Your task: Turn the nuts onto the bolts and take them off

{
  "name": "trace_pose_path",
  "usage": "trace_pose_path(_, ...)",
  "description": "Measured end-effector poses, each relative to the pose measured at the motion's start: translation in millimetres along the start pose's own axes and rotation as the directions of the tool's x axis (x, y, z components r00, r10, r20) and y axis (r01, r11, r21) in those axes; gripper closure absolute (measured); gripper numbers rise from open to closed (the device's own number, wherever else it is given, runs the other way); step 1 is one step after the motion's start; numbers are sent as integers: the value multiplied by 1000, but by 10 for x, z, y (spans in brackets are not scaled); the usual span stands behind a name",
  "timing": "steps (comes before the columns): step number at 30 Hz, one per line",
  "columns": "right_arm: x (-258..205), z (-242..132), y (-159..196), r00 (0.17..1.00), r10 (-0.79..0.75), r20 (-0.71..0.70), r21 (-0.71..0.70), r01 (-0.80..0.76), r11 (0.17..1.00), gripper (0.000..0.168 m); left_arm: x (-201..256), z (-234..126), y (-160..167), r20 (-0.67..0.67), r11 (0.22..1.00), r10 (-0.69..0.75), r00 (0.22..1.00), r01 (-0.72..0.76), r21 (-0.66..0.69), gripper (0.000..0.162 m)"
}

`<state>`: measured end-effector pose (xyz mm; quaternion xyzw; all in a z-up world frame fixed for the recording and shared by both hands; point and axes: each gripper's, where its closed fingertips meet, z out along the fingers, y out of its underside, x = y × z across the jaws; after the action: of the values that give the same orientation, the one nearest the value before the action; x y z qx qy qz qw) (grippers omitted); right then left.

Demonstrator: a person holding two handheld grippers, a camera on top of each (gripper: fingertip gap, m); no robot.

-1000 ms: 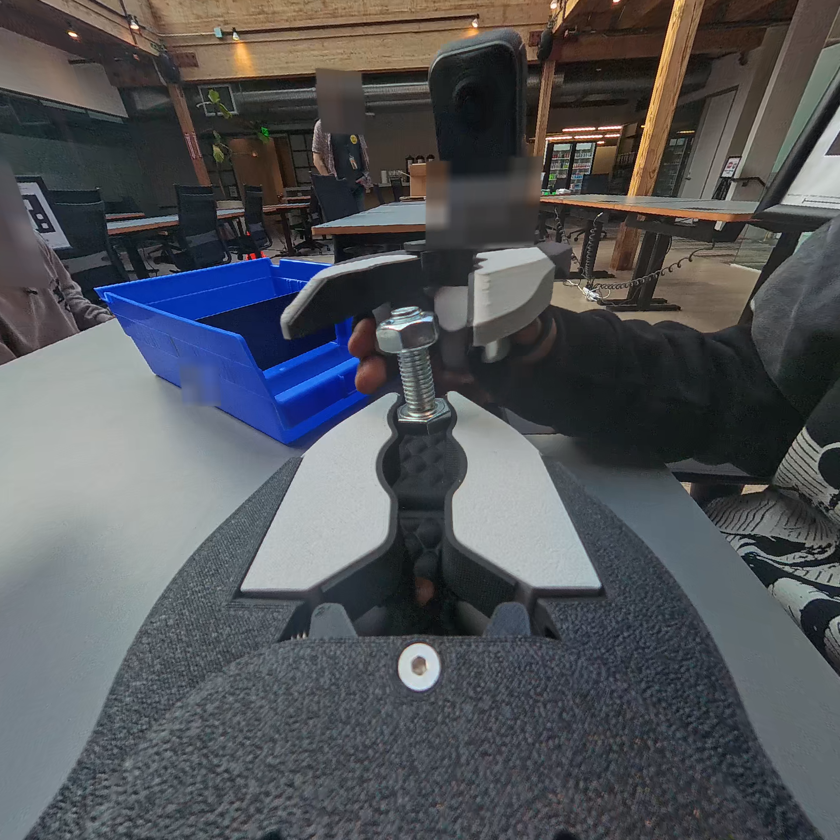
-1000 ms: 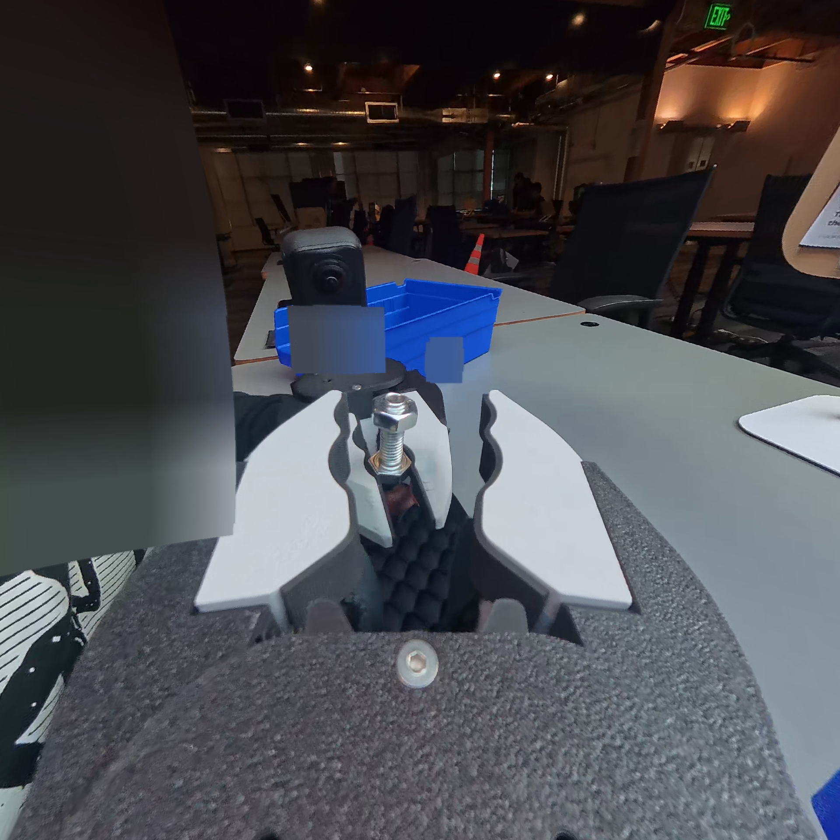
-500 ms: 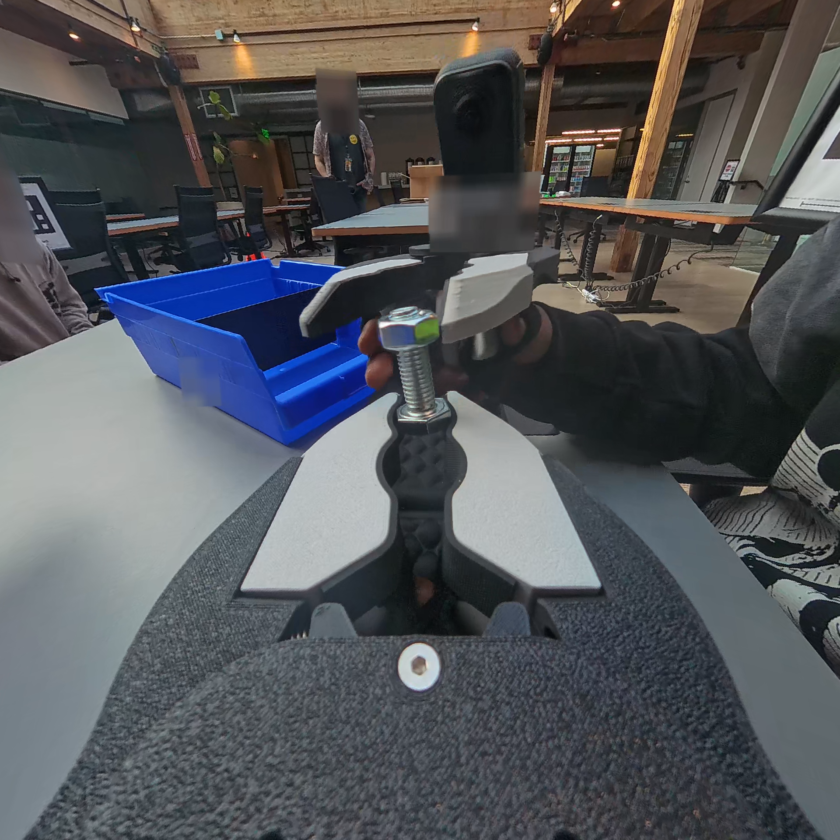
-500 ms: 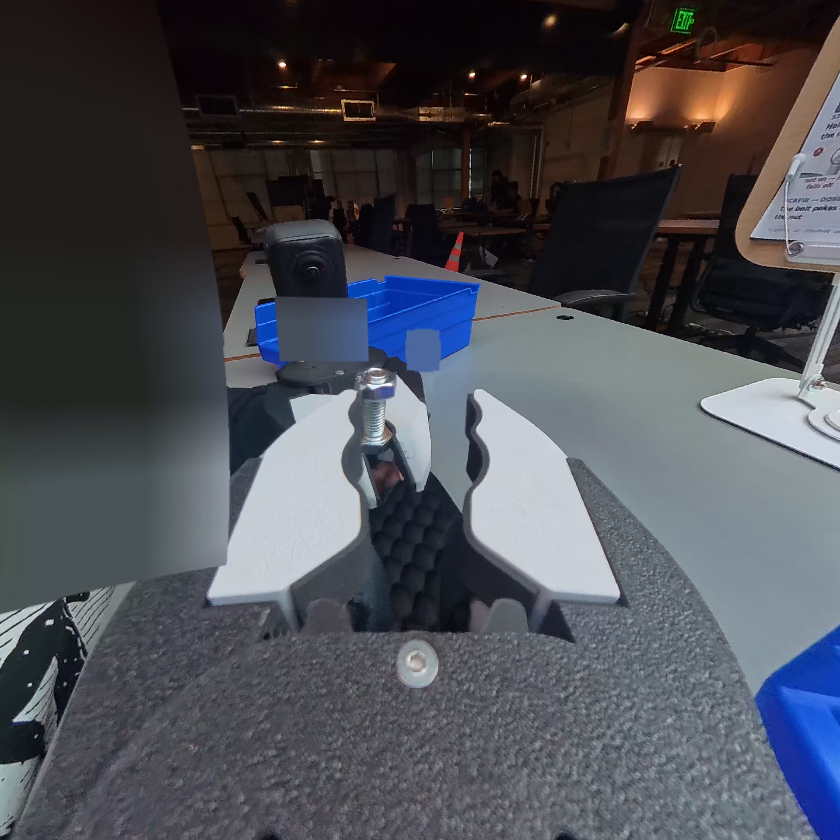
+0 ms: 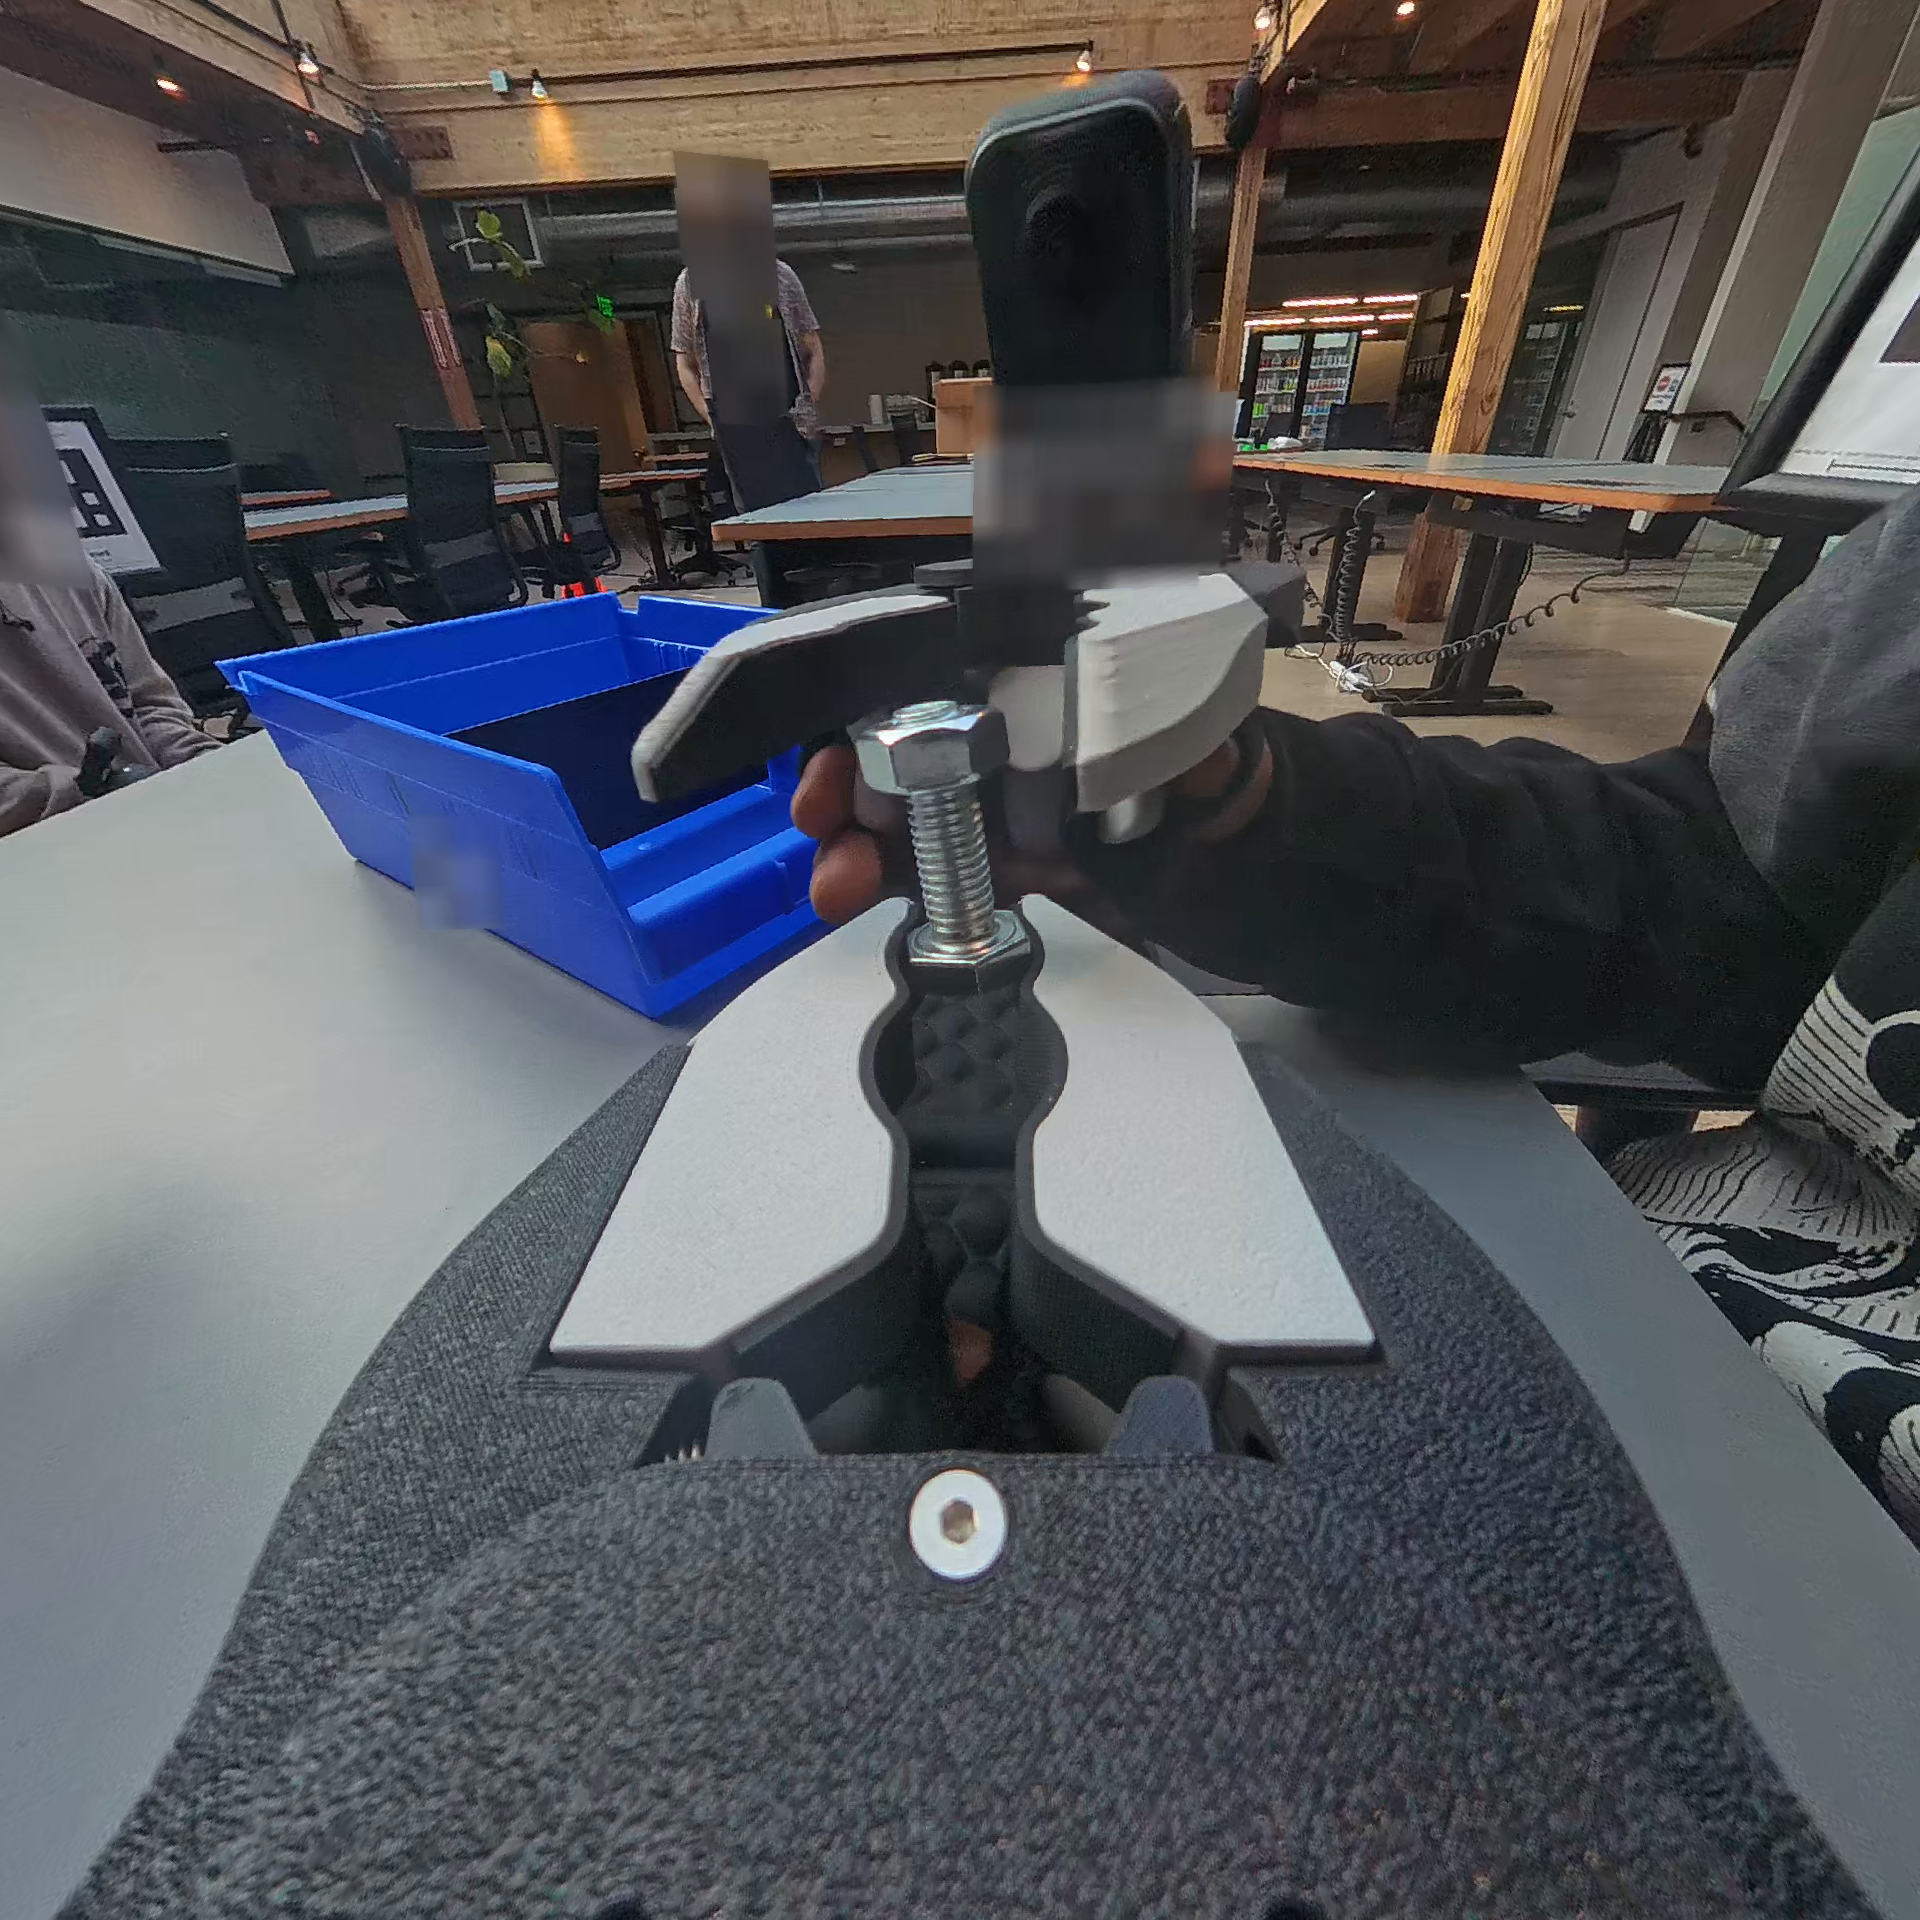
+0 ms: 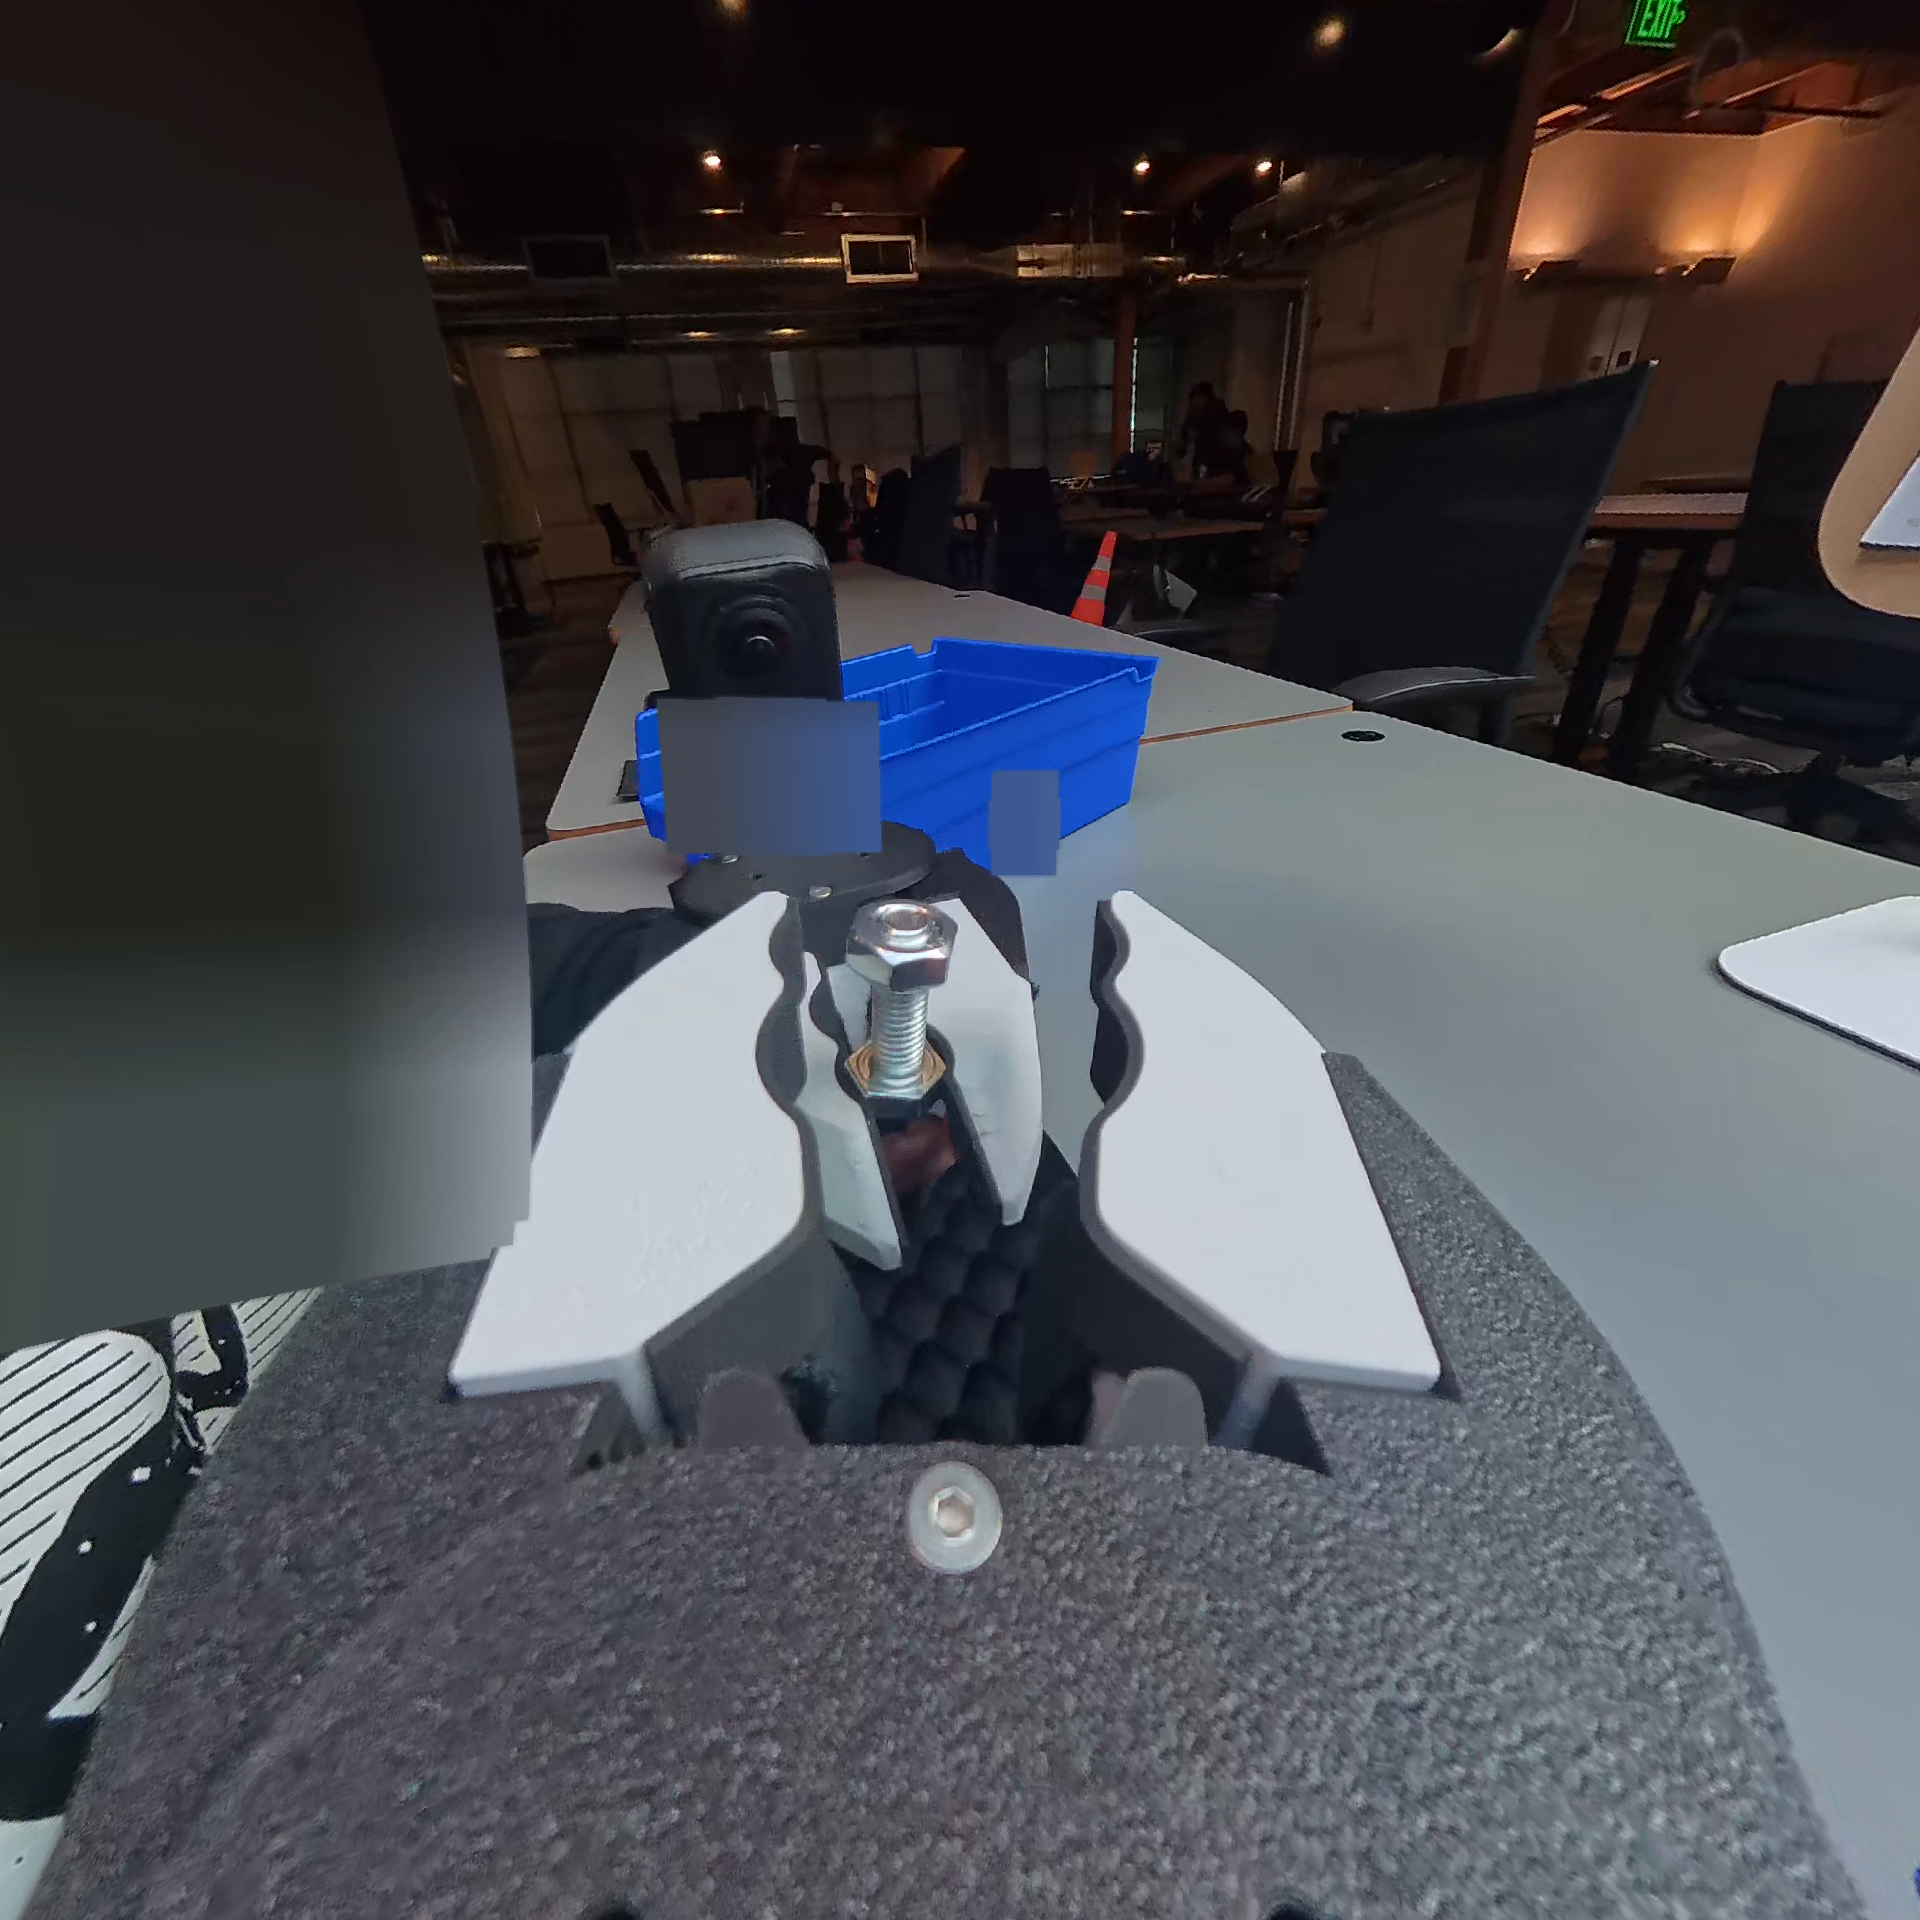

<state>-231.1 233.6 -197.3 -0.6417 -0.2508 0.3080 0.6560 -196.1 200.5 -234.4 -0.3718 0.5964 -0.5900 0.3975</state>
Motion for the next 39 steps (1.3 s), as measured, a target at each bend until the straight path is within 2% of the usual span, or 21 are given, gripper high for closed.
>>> trace_pose_path(7,8,116,11,1000,4,2,-8,-4,1000,119,1,1,-1,-1,1000,1,1000,-1,1,147)
trace_pose_path(16,41,-109,-7,999,-17,-27,3,17,1000,126,0,0,-2,-1,1000,1,1000,-1,1,147)
trace_pose_path(18,44,-176,-8,999,-24,-31,5,24,1000,131,-3,0,-1,0,1000,1,1000,-1,1,147)
trace_pose_path(21,73,-273,-15,998,-41,-53,12,41,999,153,-5,-3,-5,0,1000,0,1000,0,4,147)
trace_pose_path(23,83,-313,-35,997,-45,-60,24,47,999,158,-2,3,2,0,1000,3,1000,-3,-1,147)
trace_pose_path(25,74,-318,-52,998,-44,-53,29,46,999,156,-4,1,2,1,1000,3,1000,-3,-1,147)
trace_pose_path(28,36,-248,-55,1000,-18,-23,24,19,1000,129,-7,1,0,2,1000,1,1000,-1,1,147)
trace_pose_path(30,12,-162,-32,1000,-3,-6,8,3,1000,120,-4,2,2,1,1000,3,1000,-3,-1,147)
trace_pose_path(39,-9,121,29,1000,-6,12,-20,6,1000,119,1,1,1,-3,1000,6,1000,-6,0,147)
